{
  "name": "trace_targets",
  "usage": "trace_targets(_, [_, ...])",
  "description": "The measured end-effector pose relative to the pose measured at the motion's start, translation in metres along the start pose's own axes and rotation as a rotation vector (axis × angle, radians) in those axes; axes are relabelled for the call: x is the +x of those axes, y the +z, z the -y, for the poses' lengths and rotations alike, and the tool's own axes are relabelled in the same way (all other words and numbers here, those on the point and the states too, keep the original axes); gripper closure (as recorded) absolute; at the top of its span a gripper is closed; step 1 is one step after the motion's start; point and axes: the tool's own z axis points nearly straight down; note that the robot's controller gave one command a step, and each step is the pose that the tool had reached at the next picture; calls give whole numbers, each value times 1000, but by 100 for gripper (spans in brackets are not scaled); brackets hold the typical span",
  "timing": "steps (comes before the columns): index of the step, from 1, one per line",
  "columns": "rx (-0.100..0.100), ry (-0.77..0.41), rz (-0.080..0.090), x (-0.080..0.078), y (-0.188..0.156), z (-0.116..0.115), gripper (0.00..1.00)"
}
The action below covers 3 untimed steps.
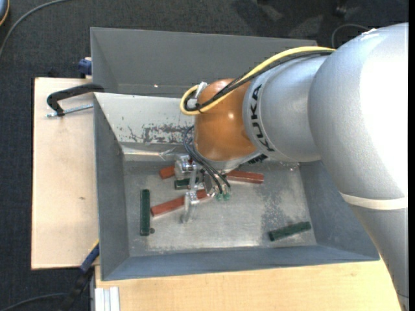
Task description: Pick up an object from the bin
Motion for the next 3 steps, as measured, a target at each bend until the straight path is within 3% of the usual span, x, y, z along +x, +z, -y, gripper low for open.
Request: trace_targets(3, [2, 3, 3, -5, -5, -1, 0])
